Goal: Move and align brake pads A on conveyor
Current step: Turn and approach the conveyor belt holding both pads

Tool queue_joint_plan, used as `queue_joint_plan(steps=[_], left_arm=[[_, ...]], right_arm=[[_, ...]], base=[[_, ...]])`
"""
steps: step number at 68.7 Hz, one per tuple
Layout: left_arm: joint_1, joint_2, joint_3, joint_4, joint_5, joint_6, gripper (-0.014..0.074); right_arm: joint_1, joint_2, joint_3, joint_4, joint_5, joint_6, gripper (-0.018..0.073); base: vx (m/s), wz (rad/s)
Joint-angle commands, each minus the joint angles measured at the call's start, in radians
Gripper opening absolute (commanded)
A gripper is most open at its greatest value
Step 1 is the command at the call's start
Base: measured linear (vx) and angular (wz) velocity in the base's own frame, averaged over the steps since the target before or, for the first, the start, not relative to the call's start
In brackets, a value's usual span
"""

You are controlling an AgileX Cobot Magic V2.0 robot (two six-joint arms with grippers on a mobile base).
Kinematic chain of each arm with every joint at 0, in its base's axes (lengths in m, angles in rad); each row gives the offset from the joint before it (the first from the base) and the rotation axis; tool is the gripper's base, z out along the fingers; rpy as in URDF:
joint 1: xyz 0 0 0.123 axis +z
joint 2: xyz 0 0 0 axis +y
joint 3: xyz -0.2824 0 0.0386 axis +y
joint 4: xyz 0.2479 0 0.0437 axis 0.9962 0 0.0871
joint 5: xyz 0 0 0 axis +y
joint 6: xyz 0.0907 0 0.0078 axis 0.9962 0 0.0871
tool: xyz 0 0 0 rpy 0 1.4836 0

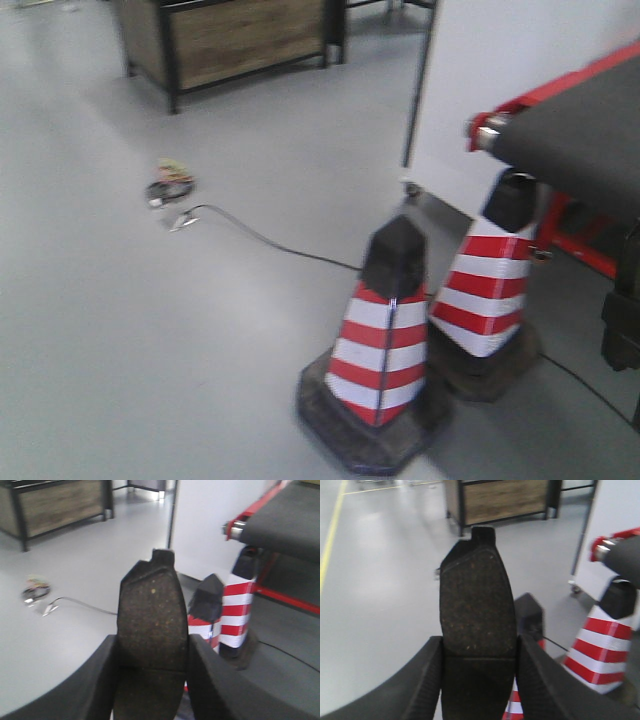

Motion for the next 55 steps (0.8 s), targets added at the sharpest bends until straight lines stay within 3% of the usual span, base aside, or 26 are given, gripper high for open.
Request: queue_joint_plan(steps=[1,55], left_arm=[[-0.004,0.012,-0.028,0.023,-0.091,-0.003,-0.0006],[-0.004,0.012,-0.028,0.023,-0.091,-0.003,-0.0006]], right_arm=[[-0.001,0.005,-0.032,-0.019,-0.096,-0.008,-0.0007],[-0.001,0.005,-0.032,-0.019,-0.096,-0.008,-0.0007]], base=[[0.28,-0.85],[0.20,-0.80]])
